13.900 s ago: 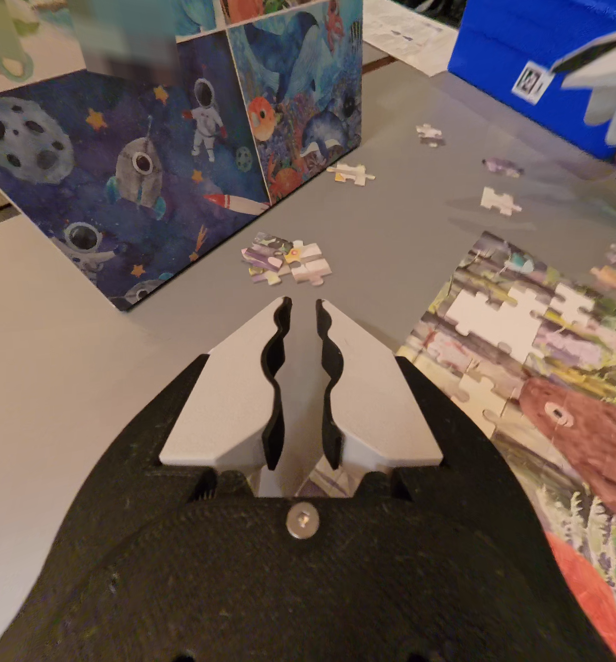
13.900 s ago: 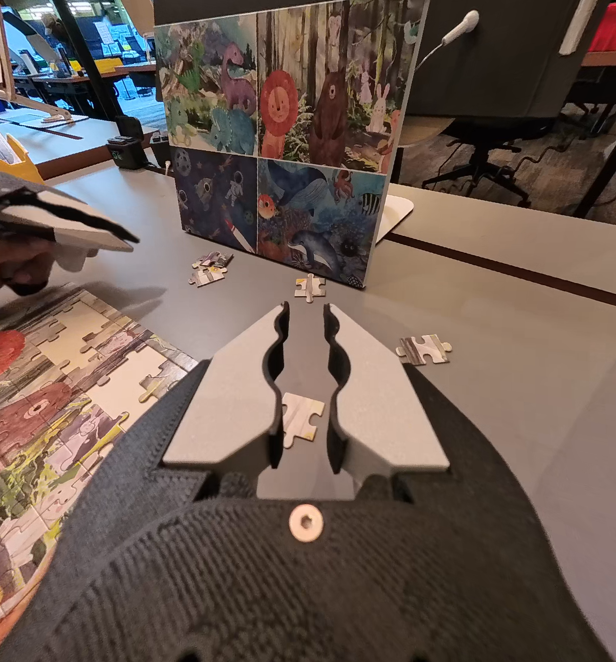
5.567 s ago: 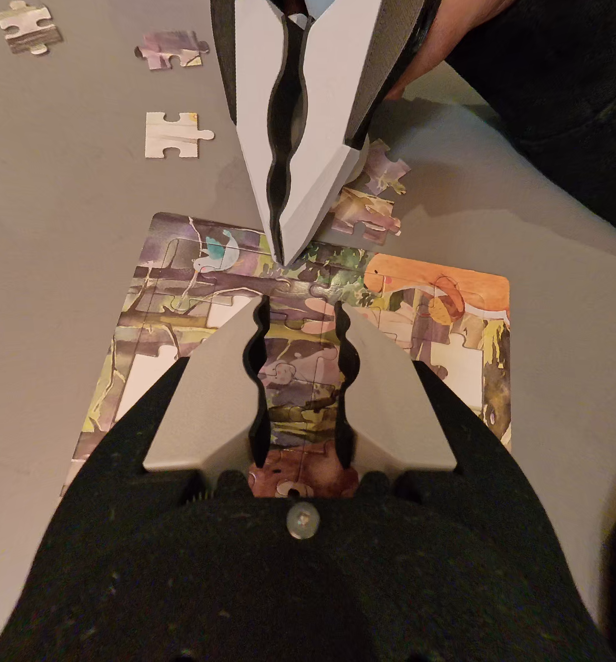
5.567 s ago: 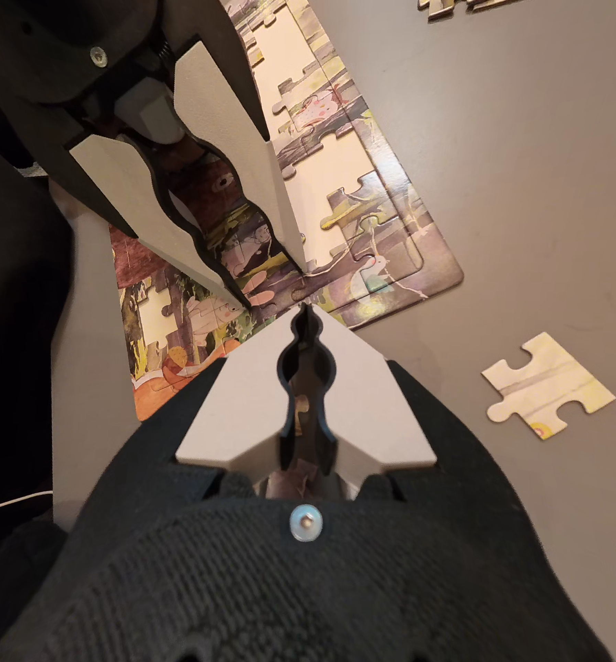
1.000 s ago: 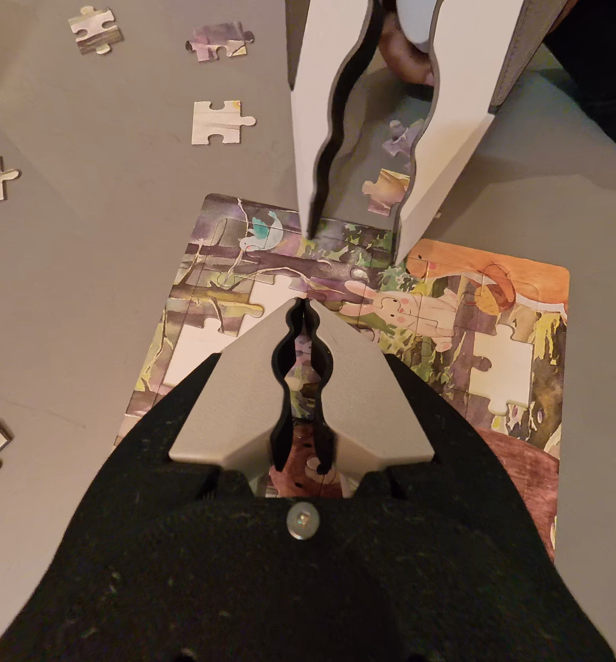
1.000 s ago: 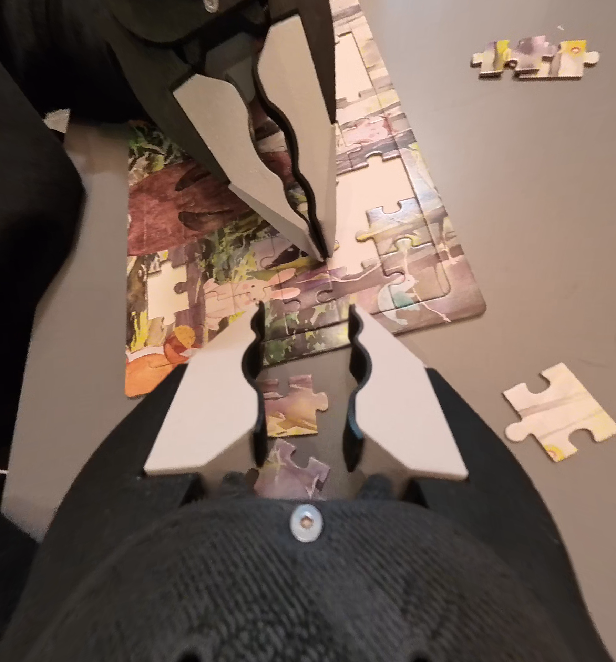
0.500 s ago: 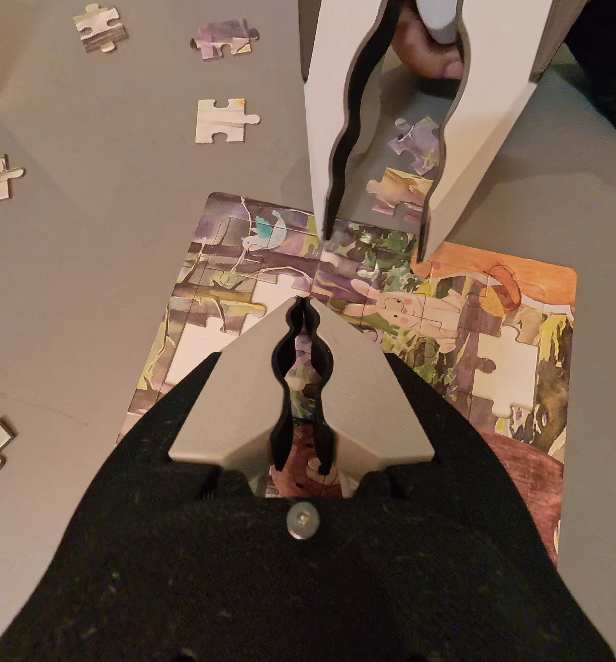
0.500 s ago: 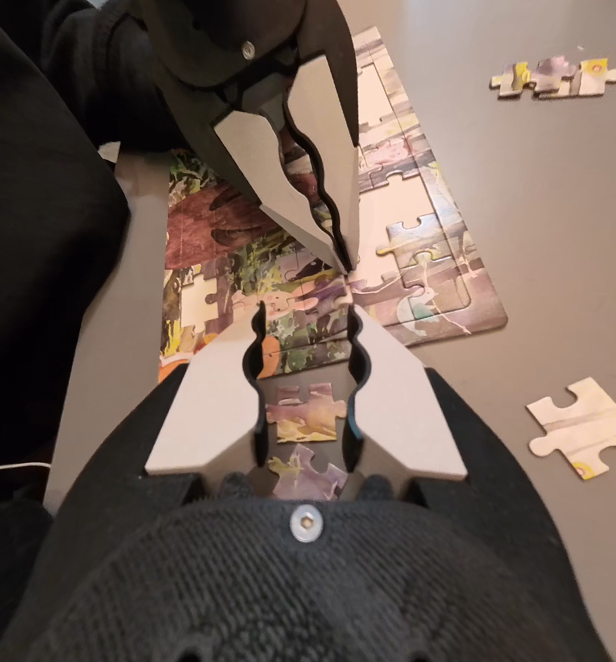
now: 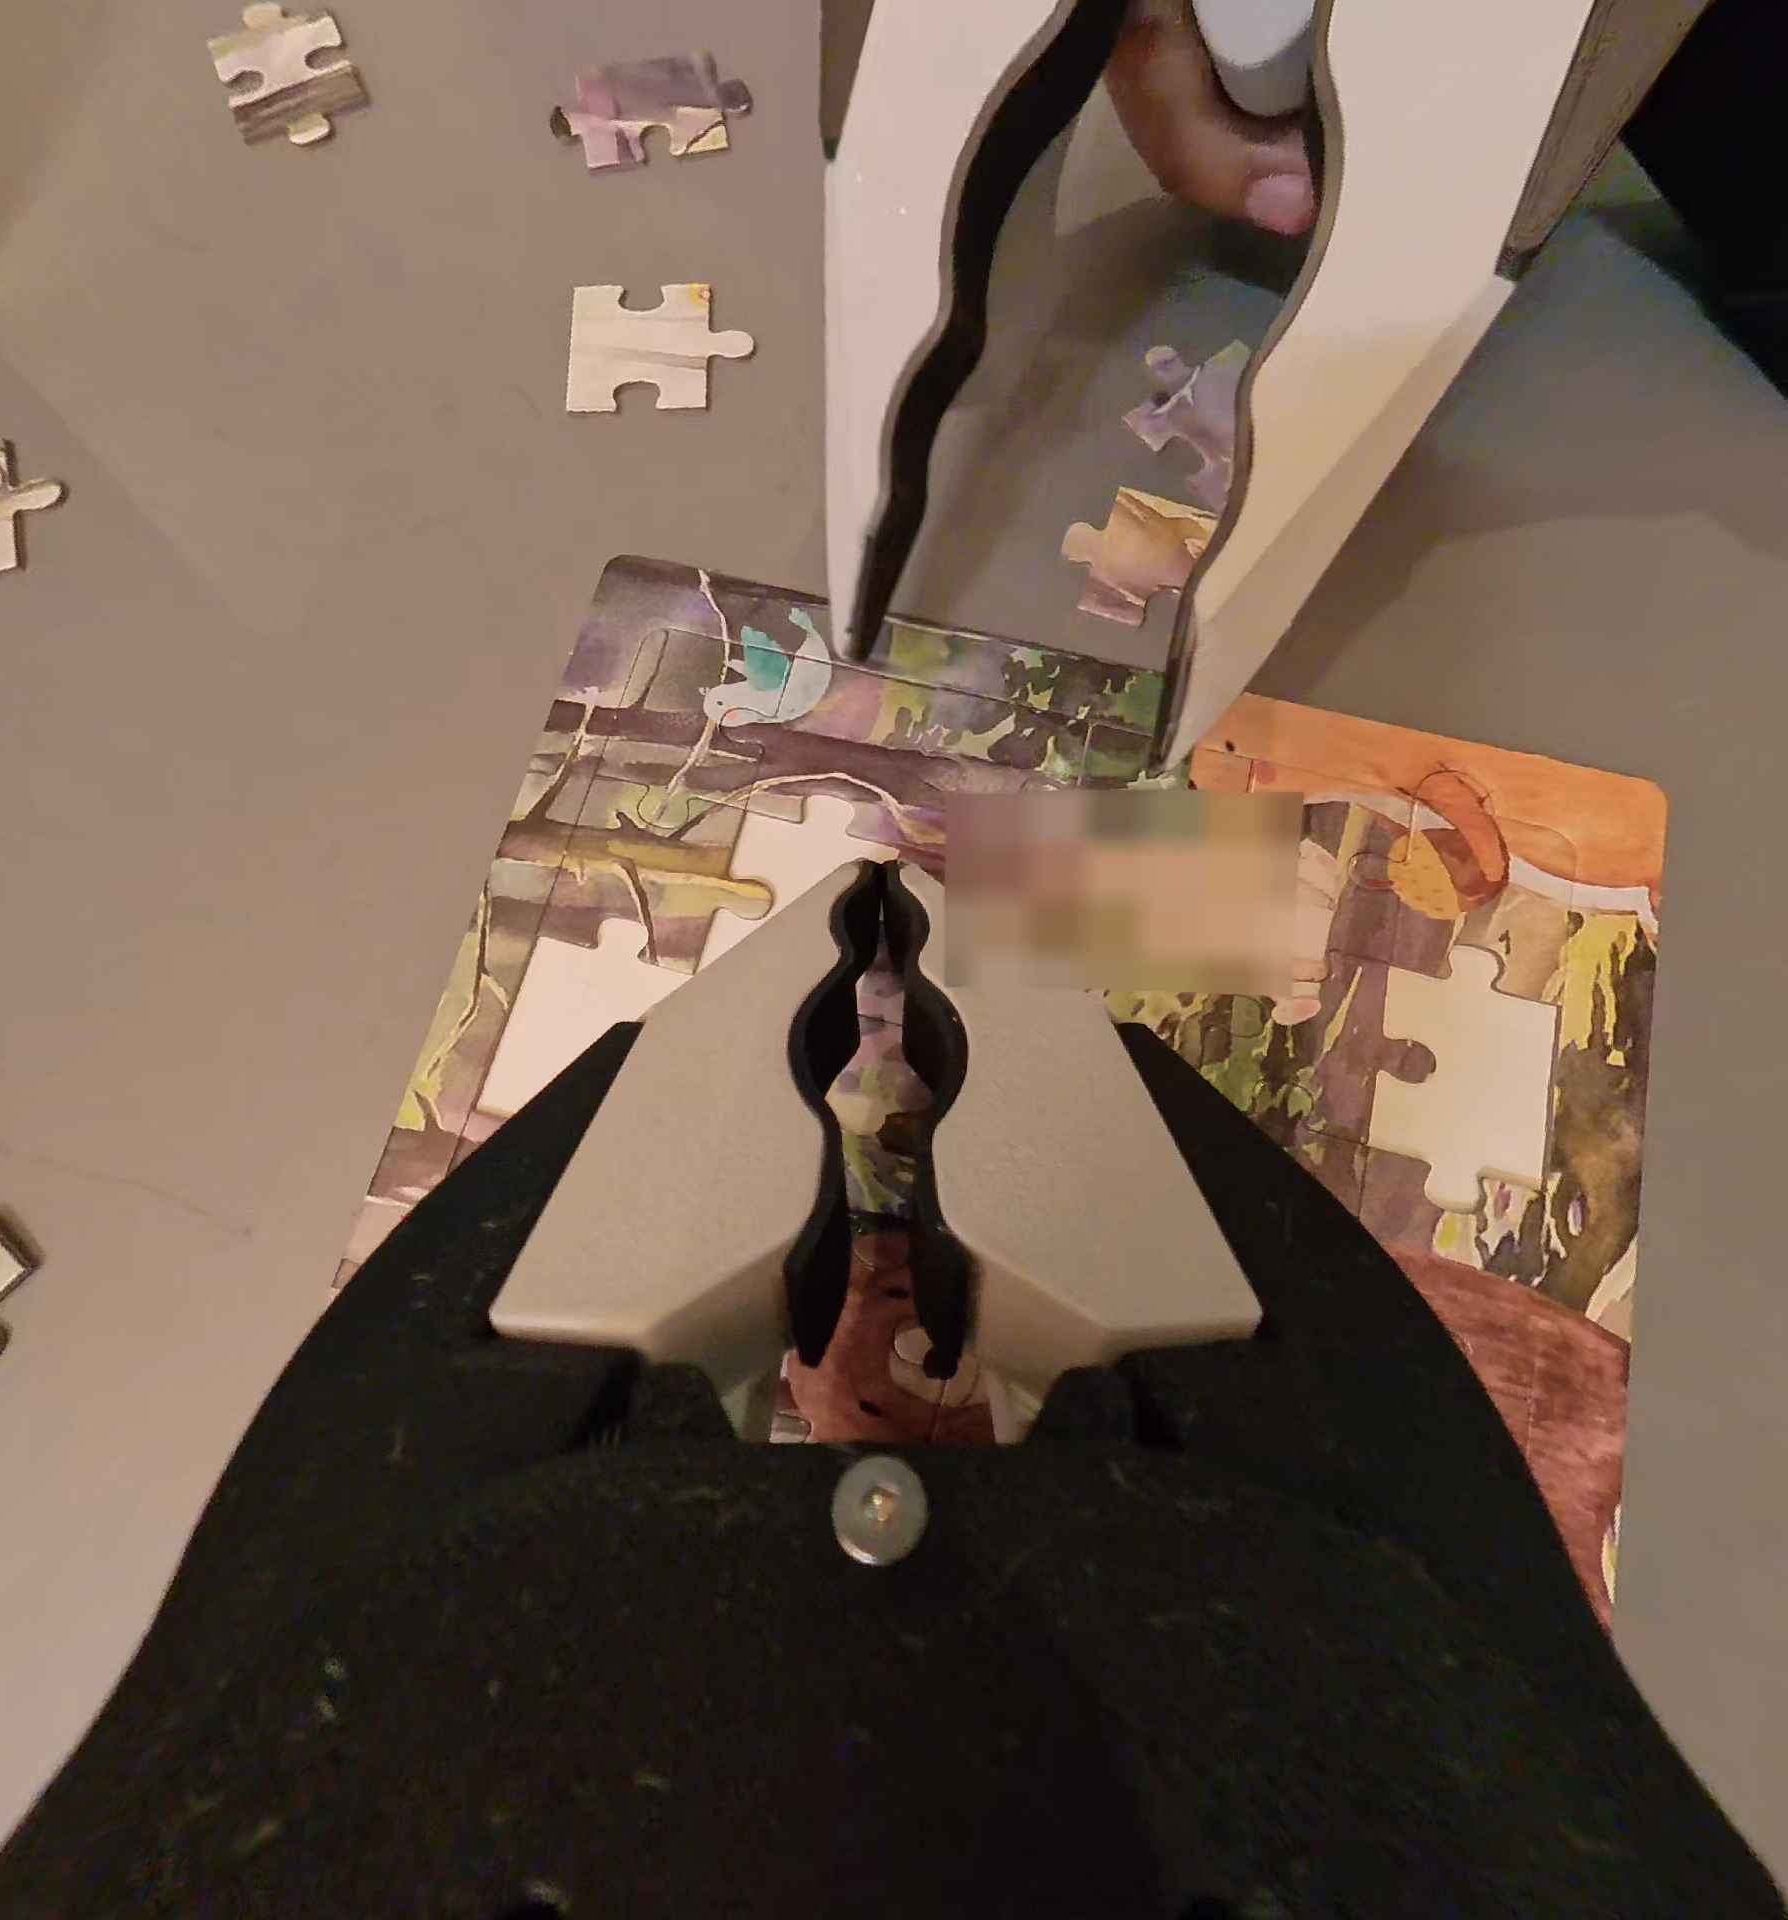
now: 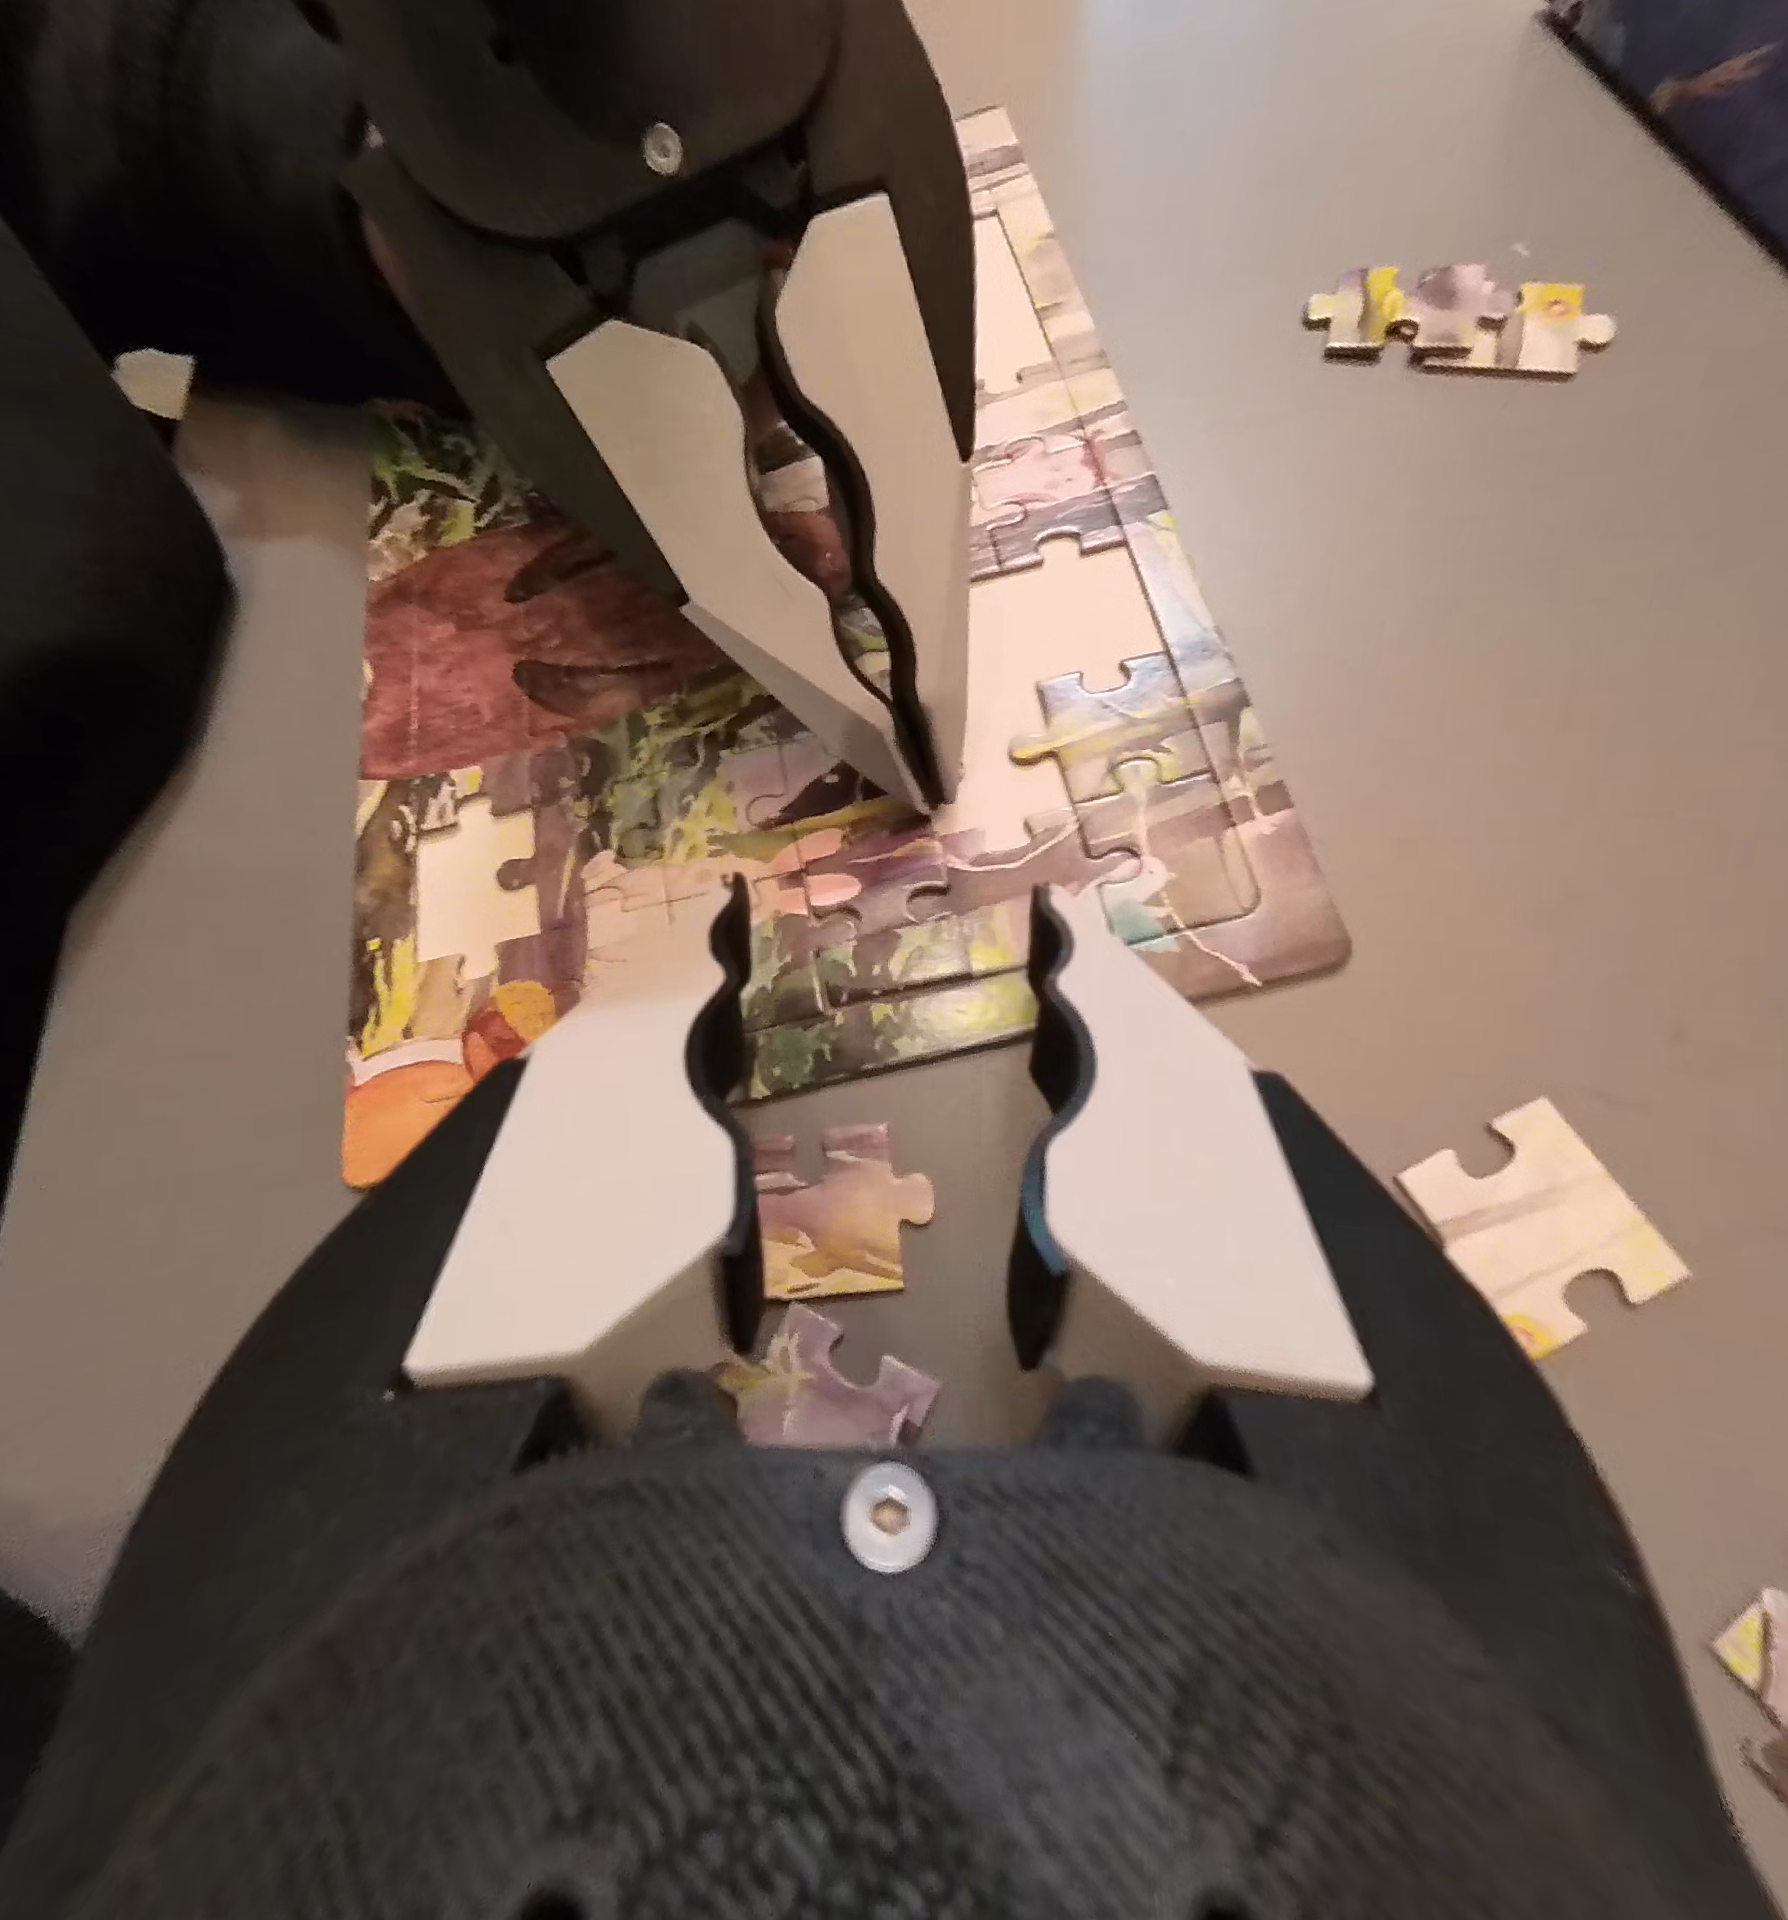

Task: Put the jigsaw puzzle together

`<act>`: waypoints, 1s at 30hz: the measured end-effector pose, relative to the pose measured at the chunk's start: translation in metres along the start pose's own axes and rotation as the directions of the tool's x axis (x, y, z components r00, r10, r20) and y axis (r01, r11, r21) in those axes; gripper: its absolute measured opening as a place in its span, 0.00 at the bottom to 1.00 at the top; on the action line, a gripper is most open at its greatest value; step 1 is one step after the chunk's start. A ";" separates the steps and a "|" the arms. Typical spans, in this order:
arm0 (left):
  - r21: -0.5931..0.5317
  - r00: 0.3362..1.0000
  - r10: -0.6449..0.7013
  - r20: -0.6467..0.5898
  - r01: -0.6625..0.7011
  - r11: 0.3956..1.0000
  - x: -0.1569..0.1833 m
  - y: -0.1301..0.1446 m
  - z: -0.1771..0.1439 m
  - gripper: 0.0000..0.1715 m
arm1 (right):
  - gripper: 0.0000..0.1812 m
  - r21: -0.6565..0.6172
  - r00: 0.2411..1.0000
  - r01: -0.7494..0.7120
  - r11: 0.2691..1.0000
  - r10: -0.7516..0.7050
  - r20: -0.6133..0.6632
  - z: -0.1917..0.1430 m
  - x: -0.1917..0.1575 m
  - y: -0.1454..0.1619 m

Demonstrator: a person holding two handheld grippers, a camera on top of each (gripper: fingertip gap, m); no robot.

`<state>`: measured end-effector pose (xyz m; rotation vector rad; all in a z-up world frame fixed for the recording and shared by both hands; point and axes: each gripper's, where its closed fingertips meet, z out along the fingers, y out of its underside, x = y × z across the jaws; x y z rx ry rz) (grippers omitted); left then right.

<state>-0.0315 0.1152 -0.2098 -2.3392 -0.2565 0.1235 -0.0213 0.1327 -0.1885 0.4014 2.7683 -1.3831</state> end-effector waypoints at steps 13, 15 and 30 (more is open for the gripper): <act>0.000 1.000 -0.007 -0.007 0.007 1.000 0.000 0.000 0.000 0.00 | 0.16 -0.101 0.987 0.148 0.984 -0.153 -0.041 0.016 -0.003 0.011; 0.000 1.000 -0.009 -0.008 0.009 1.000 0.000 0.000 0.000 0.00 | 0.10 -0.103 0.990 0.139 0.985 -0.142 -0.024 0.017 -0.005 0.012; 0.224 0.966 -0.246 -0.084 0.259 0.940 -0.020 -0.025 -0.025 0.00 | 0.10 0.001 0.985 0.161 0.987 -0.161 -0.059 0.002 -0.003 -0.010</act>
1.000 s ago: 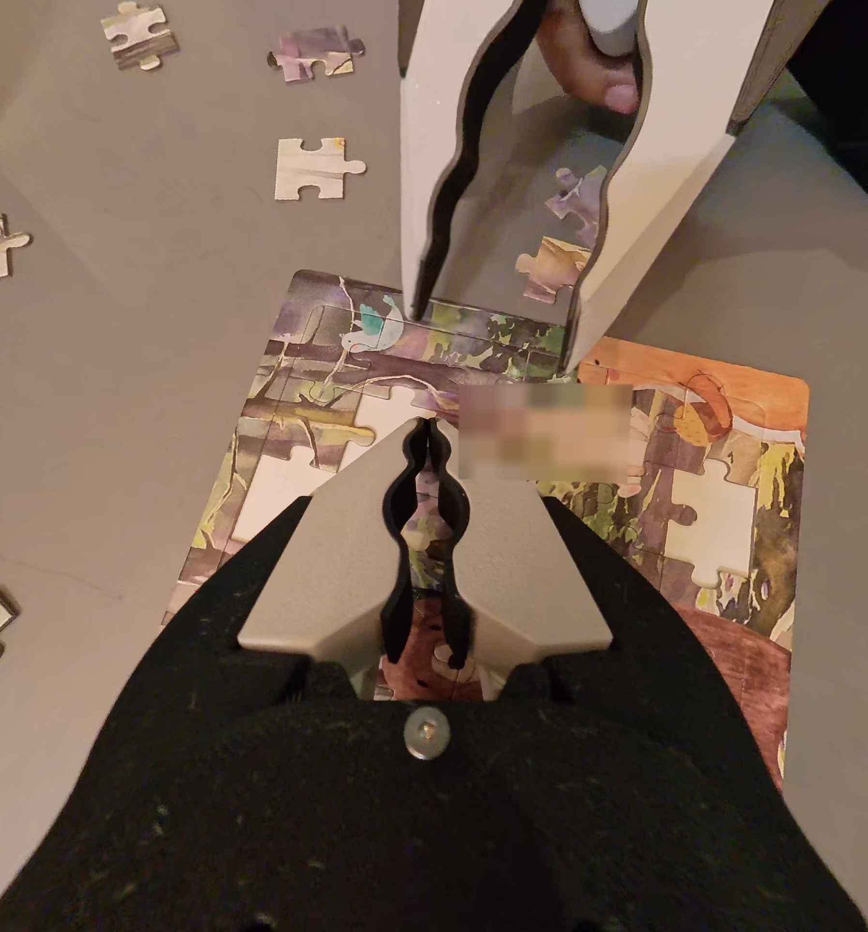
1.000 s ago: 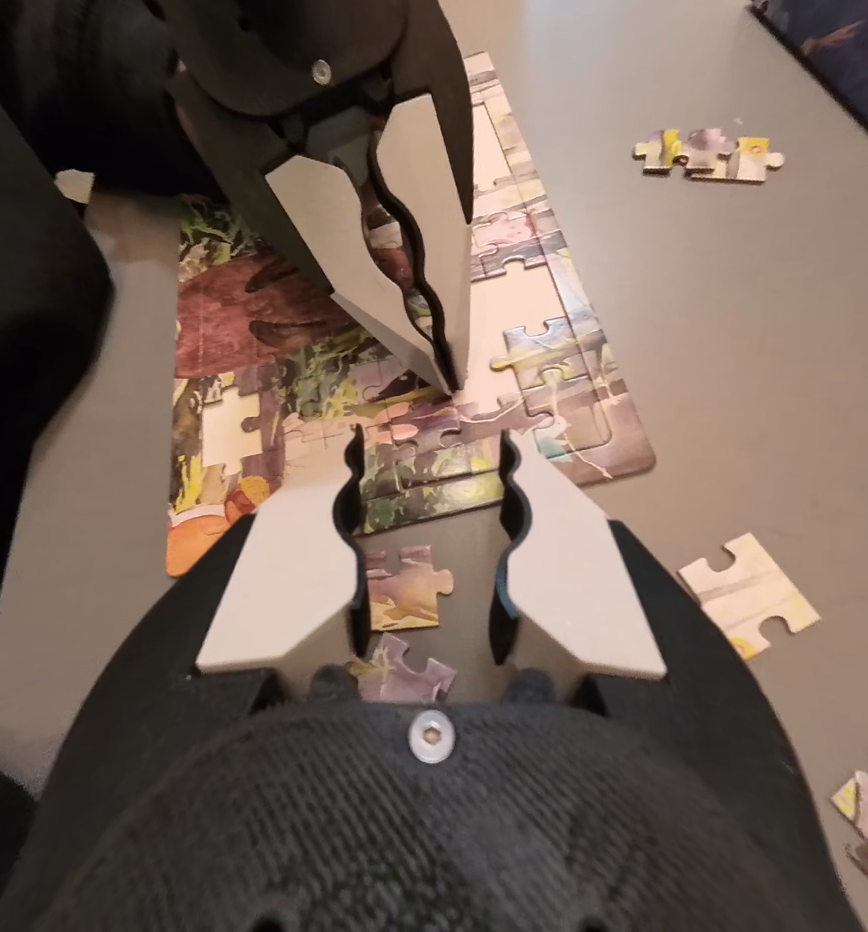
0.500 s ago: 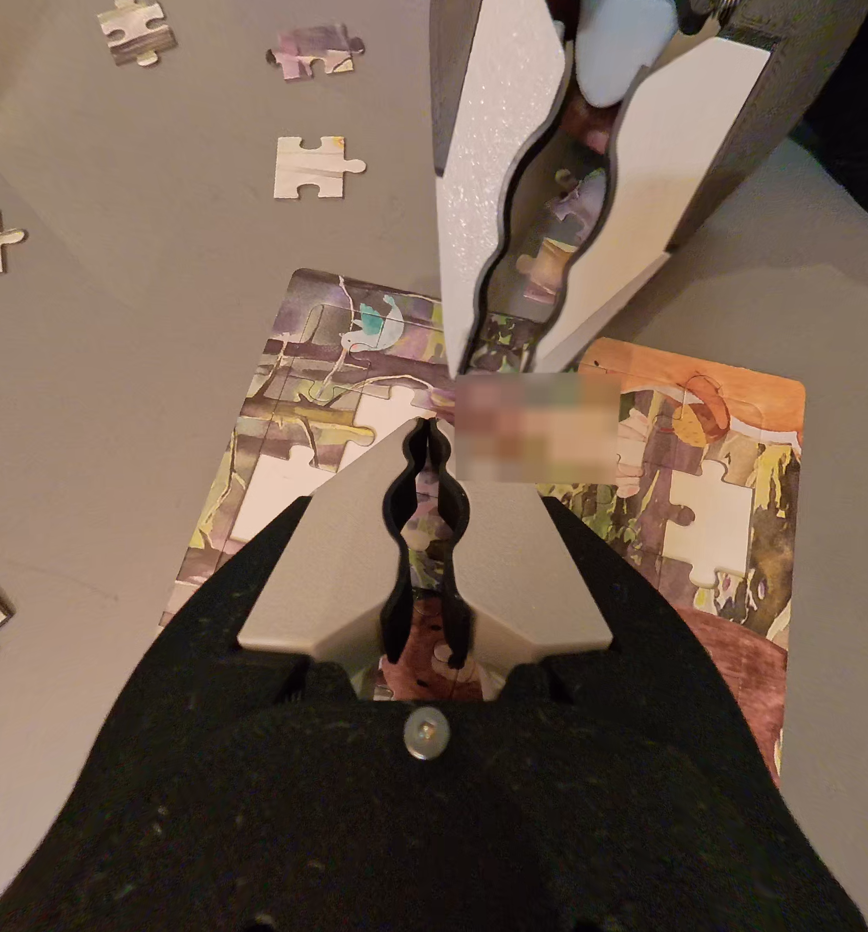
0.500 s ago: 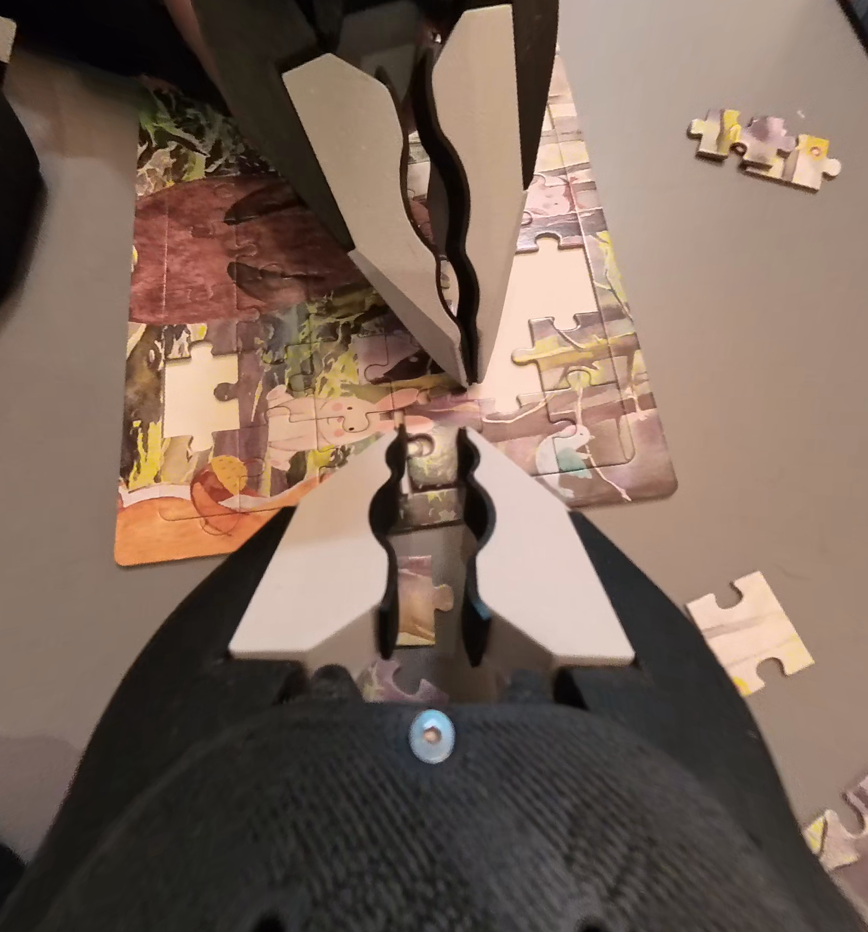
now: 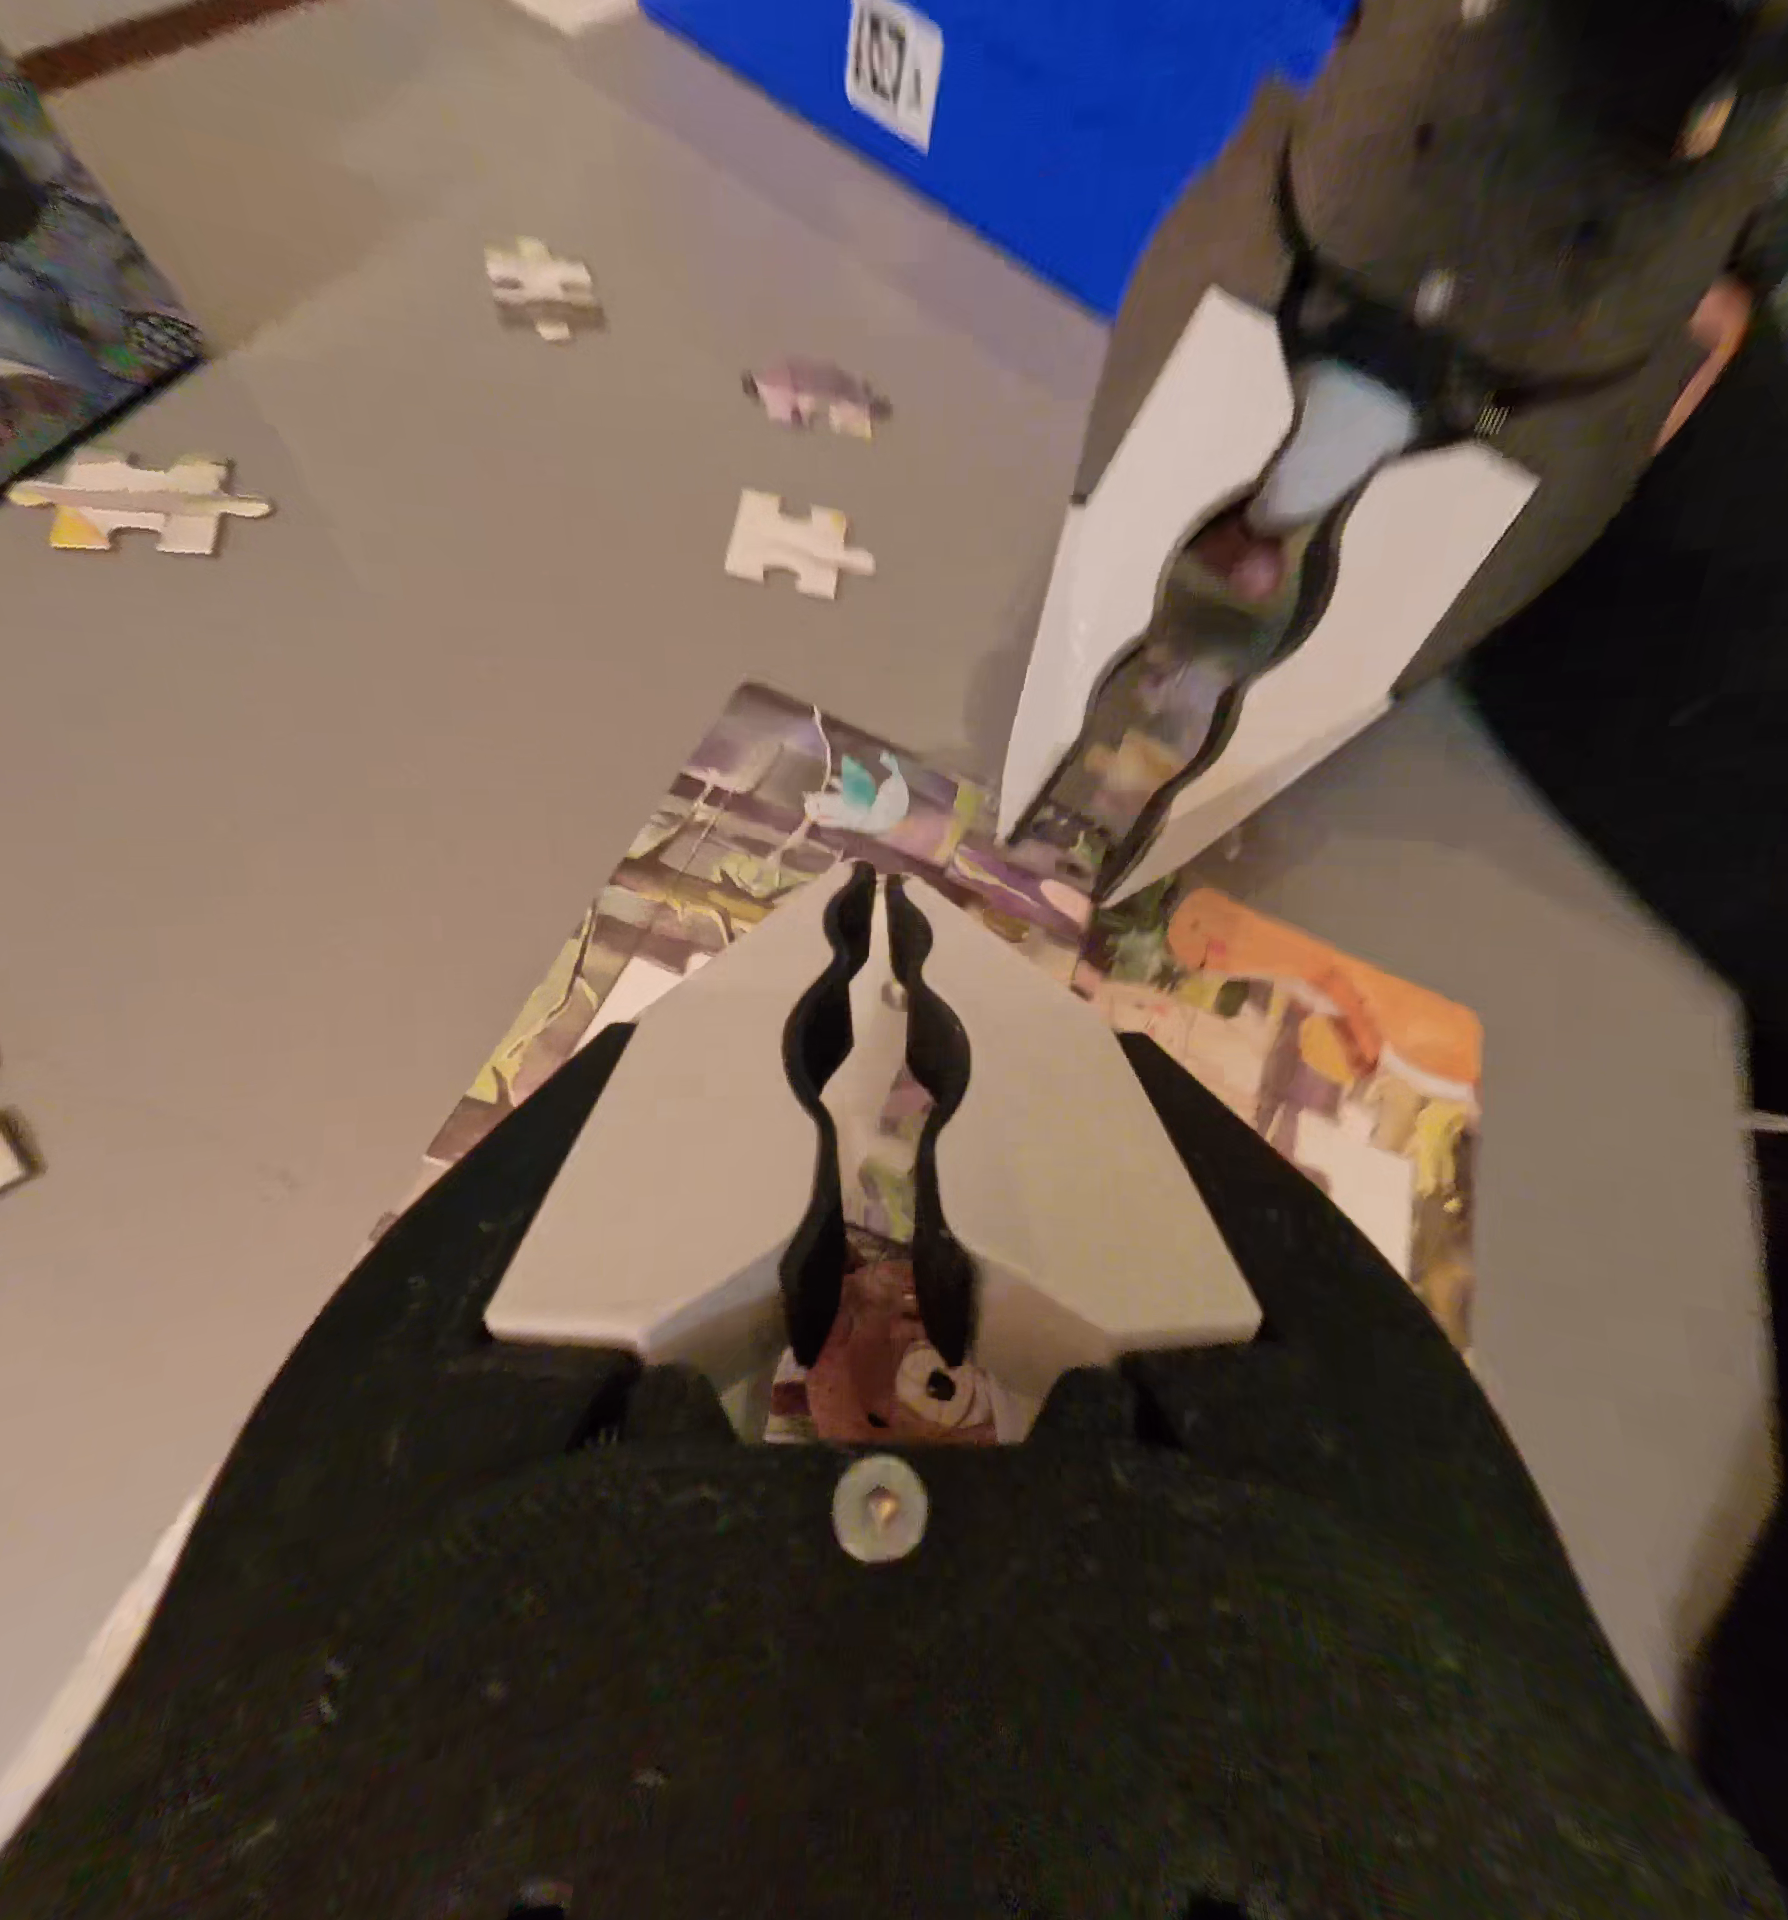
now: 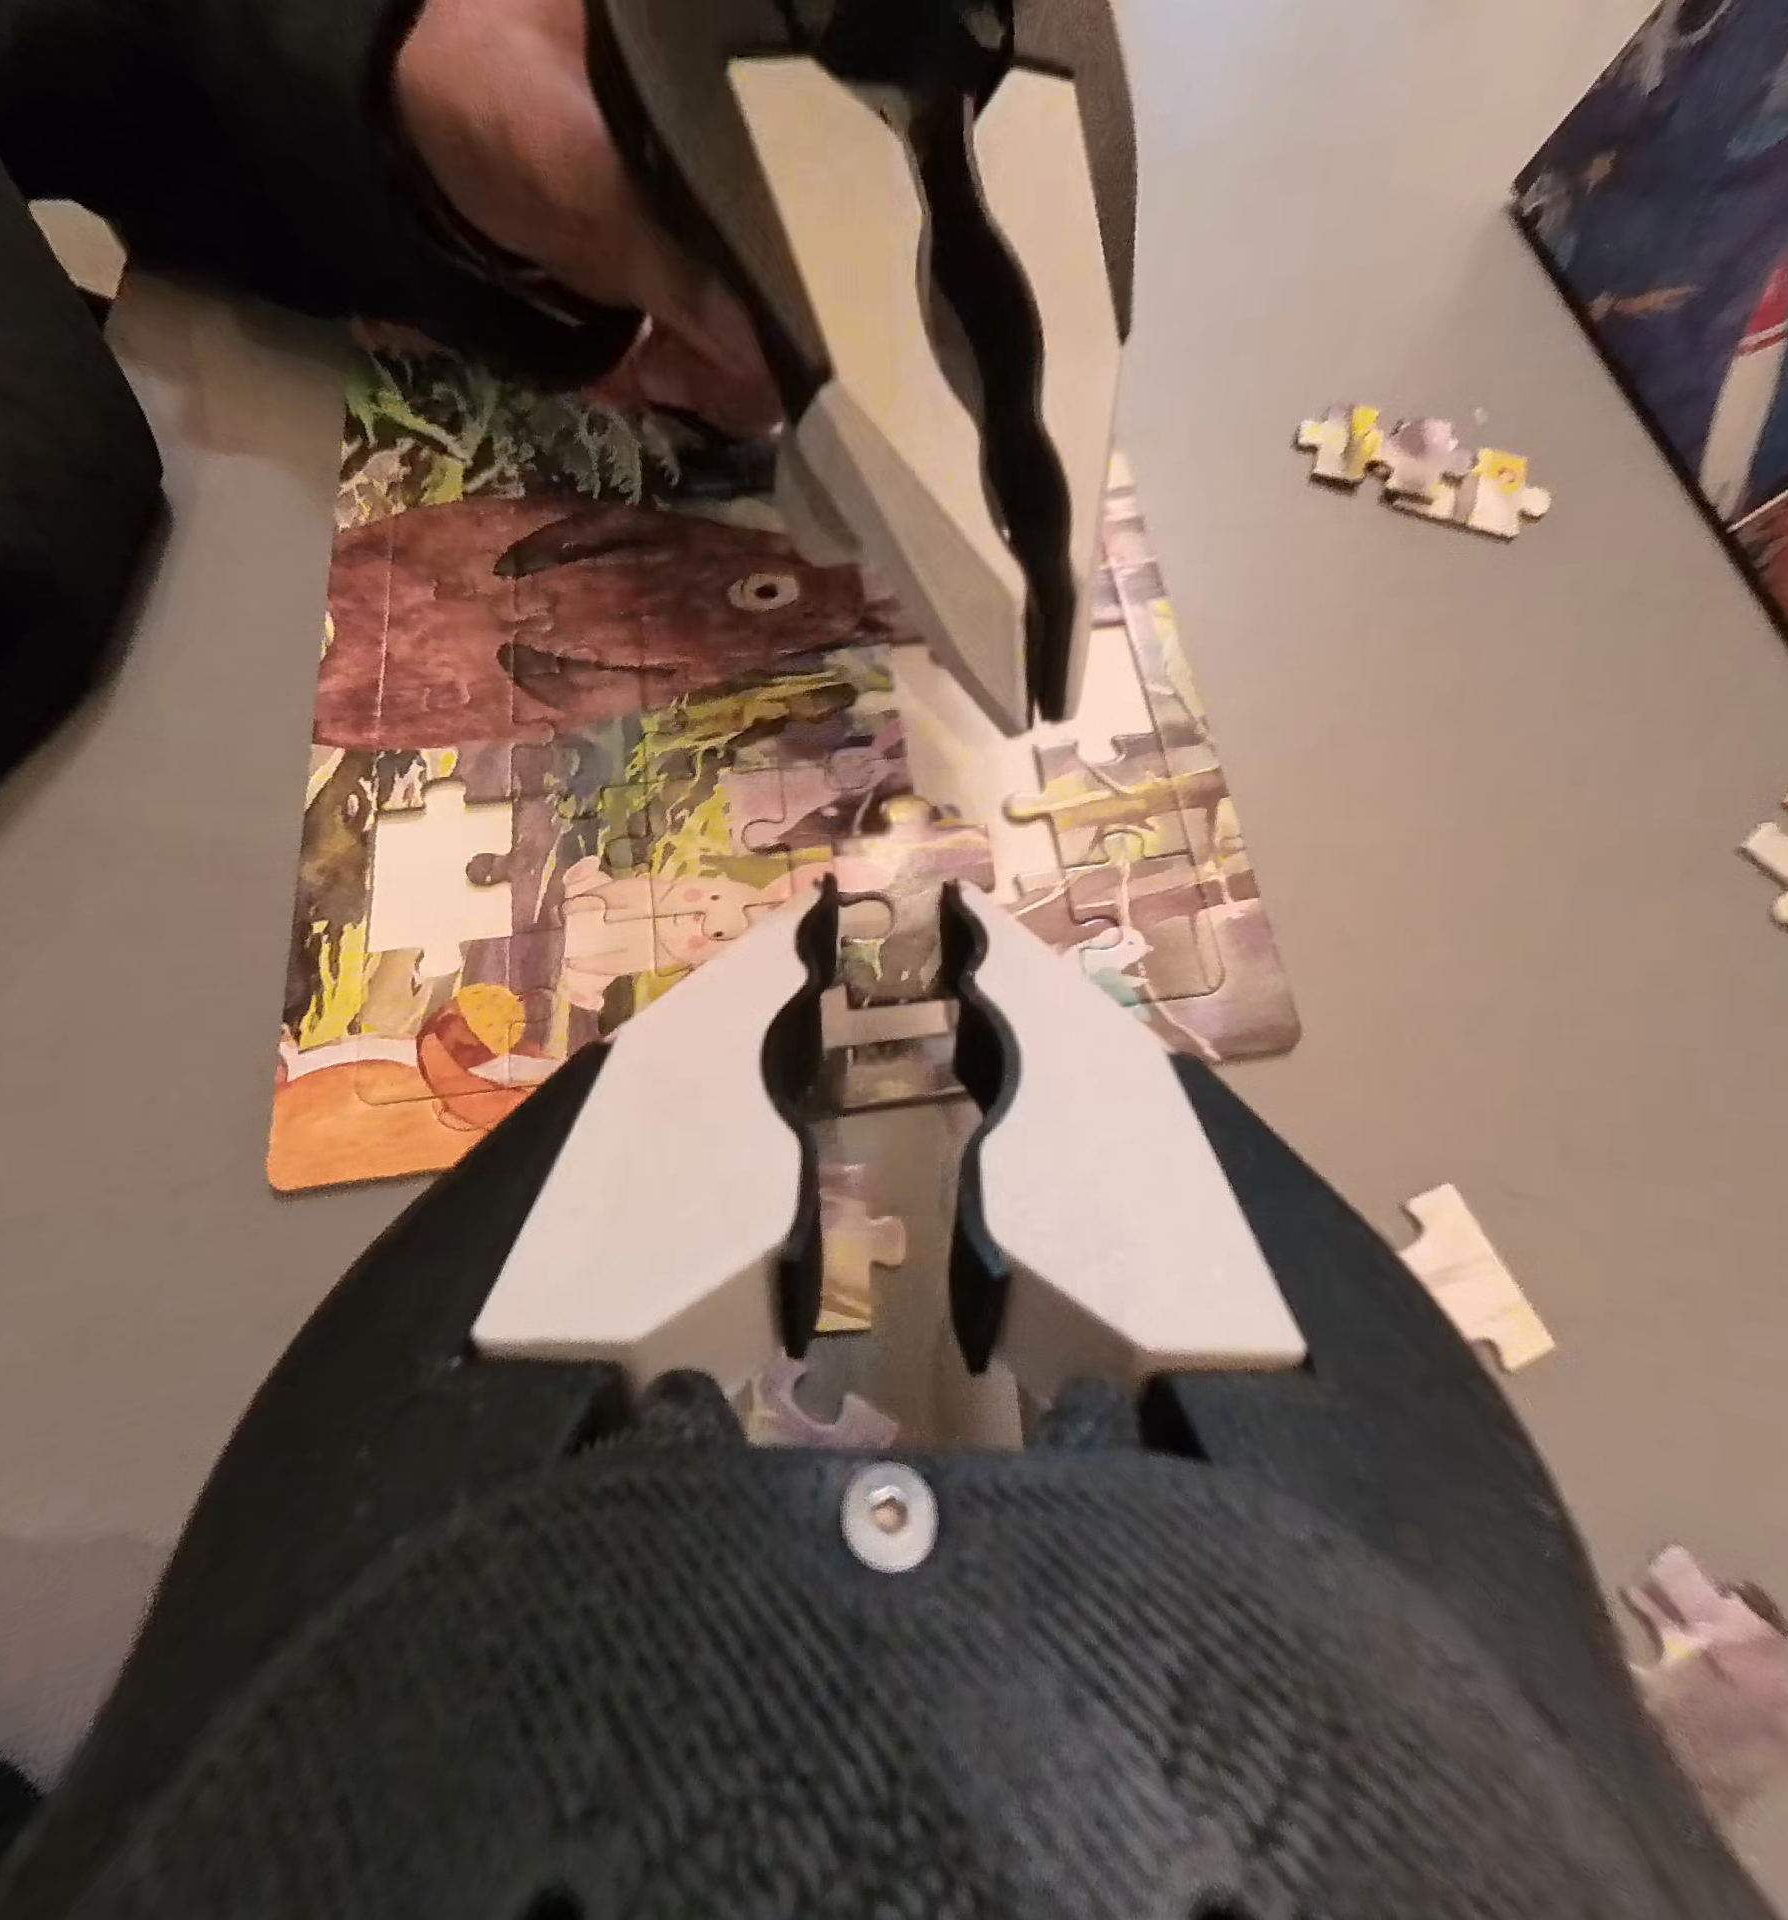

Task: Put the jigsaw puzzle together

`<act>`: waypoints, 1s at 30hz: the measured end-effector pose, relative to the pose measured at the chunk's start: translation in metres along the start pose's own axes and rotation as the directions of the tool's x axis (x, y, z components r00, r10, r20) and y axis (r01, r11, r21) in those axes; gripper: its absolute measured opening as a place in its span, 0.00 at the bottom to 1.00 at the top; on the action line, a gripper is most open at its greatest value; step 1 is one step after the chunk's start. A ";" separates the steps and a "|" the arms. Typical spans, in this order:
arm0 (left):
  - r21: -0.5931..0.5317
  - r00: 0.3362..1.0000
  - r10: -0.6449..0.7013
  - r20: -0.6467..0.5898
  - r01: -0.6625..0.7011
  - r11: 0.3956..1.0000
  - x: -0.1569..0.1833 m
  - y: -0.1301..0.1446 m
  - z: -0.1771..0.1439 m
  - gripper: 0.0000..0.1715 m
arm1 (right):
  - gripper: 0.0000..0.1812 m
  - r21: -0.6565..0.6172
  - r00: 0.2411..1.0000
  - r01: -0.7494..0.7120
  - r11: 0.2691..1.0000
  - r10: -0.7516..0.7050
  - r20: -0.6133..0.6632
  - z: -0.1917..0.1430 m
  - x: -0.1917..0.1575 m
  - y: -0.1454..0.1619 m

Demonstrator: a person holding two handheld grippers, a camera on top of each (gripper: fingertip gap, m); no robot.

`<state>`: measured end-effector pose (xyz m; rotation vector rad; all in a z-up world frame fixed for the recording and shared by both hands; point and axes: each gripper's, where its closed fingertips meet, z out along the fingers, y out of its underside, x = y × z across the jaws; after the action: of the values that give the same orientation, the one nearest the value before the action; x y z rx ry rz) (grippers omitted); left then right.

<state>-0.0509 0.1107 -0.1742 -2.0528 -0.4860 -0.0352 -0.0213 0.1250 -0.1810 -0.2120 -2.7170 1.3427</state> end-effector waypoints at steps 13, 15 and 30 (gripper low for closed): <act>0.028 0.595 -0.489 -0.639 0.652 0.757 0.033 -0.044 -0.028 0.22 | 0.06 0.098 0.947 0.224 0.970 -0.193 -0.258 -0.013 0.022 -0.043; 0.043 0.578 -0.489 -0.653 0.673 0.738 0.030 -0.046 -0.031 0.05 | 0.04 0.087 0.937 0.250 0.964 -0.218 -0.272 -0.010 0.021 -0.044; 0.107 0.825 -0.393 -0.405 0.470 0.876 0.001 -0.027 -0.027 0.00 | 0.14 -0.003 0.959 0.126 0.992 -0.122 -0.255 -0.004 0.034 -0.014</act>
<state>-0.0548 0.0999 -0.1373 -1.6437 -0.6771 -0.6181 -0.0555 0.1253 -0.1660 -0.1946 -2.4647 1.2069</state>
